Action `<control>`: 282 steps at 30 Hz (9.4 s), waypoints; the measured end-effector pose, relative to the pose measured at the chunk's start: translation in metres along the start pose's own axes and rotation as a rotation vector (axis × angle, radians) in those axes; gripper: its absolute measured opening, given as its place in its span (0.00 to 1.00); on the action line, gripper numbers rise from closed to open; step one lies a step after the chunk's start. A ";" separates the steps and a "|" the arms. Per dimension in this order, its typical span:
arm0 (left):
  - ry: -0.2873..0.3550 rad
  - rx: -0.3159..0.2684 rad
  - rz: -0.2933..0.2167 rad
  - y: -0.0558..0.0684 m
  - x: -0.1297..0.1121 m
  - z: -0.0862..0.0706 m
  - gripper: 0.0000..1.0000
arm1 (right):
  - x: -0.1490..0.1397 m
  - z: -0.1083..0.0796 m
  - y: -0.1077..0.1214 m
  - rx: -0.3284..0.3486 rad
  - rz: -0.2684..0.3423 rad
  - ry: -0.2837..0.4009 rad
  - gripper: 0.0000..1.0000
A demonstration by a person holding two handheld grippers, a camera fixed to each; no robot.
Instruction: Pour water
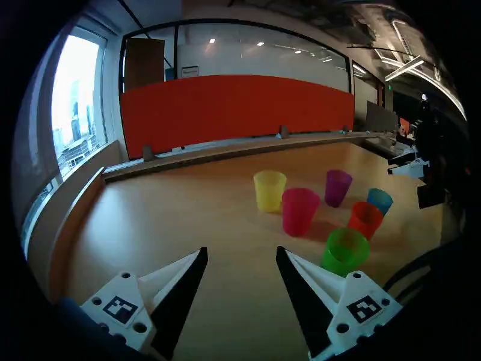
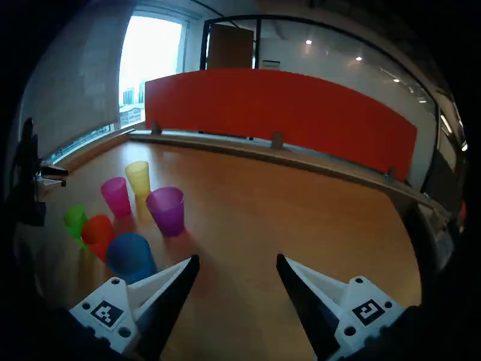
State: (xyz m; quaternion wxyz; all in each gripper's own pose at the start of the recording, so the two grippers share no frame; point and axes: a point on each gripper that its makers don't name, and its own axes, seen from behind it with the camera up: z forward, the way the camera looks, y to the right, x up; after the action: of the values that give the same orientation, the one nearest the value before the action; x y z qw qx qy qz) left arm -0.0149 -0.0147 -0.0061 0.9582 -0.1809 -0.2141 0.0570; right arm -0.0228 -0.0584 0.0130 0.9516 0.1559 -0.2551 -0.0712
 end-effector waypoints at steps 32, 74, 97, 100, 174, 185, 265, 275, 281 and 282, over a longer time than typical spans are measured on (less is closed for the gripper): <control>0.349 0.188 -0.142 0.000 0.069 -0.019 0.84 | 0.073 -0.055 0.046 -0.336 0.025 0.442 1.00; 0.471 0.292 -0.126 0.019 0.044 -0.015 0.84 | 0.032 -0.055 0.052 -0.415 0.095 0.486 0.99; 0.468 0.350 -0.119 0.015 0.028 -0.003 0.84 | 0.034 -0.064 0.048 -0.412 0.119 0.480 0.99; 0.465 0.347 -0.124 0.015 0.026 -0.001 0.84 | 0.033 -0.064 0.049 -0.413 0.117 0.479 0.99; 0.438 0.344 -0.111 0.017 0.019 0.005 0.84 | 0.008 -0.037 0.045 -0.355 0.087 0.512 1.00; 0.437 0.344 -0.111 0.017 0.019 0.005 0.84 | 0.005 -0.037 0.051 -0.340 0.136 0.514 1.00; 0.437 0.344 -0.111 0.017 0.020 0.004 0.84 | 0.002 -0.037 0.051 -0.312 0.143 0.518 1.00; 0.438 0.344 -0.112 0.017 0.019 0.005 0.84 | 0.002 -0.038 0.051 -0.312 0.143 0.518 1.00; 0.438 0.344 -0.111 0.017 0.020 0.005 0.84 | 0.002 -0.037 0.051 -0.312 0.143 0.518 1.00; 0.438 0.344 -0.111 0.017 0.020 0.005 0.84 | 0.002 -0.037 0.051 -0.312 0.143 0.518 1.00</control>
State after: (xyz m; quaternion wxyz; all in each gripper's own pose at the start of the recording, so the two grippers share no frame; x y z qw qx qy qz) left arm 0.0002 0.0059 -0.0004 0.9999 -0.0117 0.0011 -0.0007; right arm 0.0010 -0.0014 0.0003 1.0000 0.0028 -0.0005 -0.0002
